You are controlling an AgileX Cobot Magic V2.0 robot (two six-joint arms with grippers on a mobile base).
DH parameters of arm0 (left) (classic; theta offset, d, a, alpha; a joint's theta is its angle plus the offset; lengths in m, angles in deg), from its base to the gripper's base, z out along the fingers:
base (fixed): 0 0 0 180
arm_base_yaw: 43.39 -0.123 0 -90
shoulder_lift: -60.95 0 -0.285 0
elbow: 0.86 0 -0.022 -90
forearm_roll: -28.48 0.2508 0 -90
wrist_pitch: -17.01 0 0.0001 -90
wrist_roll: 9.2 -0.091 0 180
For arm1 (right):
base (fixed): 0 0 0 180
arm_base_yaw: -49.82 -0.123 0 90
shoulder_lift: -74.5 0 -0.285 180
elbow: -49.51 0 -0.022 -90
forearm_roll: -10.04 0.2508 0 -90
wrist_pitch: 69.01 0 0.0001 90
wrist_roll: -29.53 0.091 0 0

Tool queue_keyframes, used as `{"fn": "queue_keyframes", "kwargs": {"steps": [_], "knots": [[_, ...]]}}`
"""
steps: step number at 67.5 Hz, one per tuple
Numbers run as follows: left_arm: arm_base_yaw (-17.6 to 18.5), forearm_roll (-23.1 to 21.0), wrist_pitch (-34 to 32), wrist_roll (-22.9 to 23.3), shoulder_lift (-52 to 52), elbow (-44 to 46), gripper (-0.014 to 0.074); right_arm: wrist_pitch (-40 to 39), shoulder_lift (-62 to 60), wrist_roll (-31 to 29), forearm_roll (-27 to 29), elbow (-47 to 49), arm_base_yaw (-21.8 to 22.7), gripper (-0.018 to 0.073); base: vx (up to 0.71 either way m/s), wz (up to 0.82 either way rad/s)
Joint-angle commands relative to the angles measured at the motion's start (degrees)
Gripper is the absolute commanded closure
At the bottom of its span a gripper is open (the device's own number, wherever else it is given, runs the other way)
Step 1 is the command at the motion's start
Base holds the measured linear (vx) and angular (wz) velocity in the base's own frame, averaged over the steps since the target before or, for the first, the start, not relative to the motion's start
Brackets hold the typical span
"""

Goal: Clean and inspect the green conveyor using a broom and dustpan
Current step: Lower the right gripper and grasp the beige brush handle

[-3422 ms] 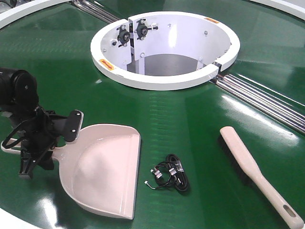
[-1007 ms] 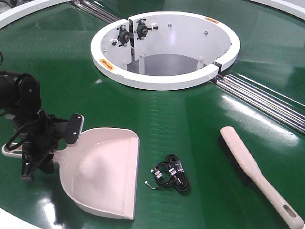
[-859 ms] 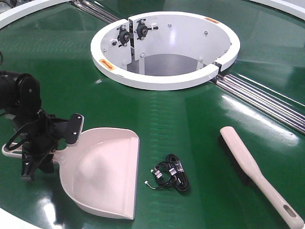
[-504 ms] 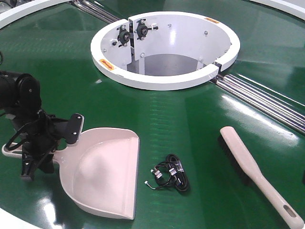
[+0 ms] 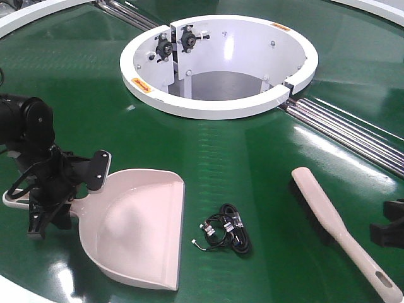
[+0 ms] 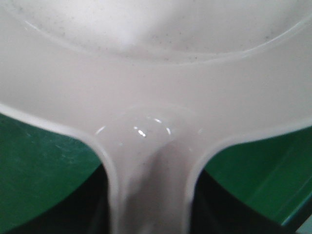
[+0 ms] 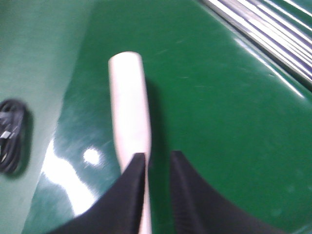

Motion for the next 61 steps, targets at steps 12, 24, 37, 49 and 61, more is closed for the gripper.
{"fn": "queue_keyframes", "kwargs": {"steps": [12, 24, 37, 49, 61], "knots": [[0.29, -0.98, -0.22, 0.59, 2.28, 1.57, 0.0604, 4.46, 6.88, 0.27, -1.5, 8.63, -2.49, 0.0031, 0.0, 0.0], [0.29, -0.98, -0.22, 0.59, 2.28, 1.57, 0.0604, 9.7, 14.48, 0.01, -1.73, 14.73, -2.49, -0.0019, 0.0, 0.0], [0.29, -0.98, -0.22, 0.59, 2.28, 1.57, 0.0604, 18.78, 24.22, -2.04, -3.78, 22.36, -3.86, -0.0001, 0.0, 0.0], [0.29, -0.98, -0.22, 0.59, 2.28, 1.57, 0.0604, 24.99, 32.95, -1.78, -4.2, 28.04, -7.01, 0.0003, 0.0, 0.0], [0.29, -0.98, -0.22, 0.59, 2.28, 1.57, 0.0604, 28.69, 39.88, 1.19, -6.61, 30.75, -7.56, 0.0003, 0.0, 0.0]]}}
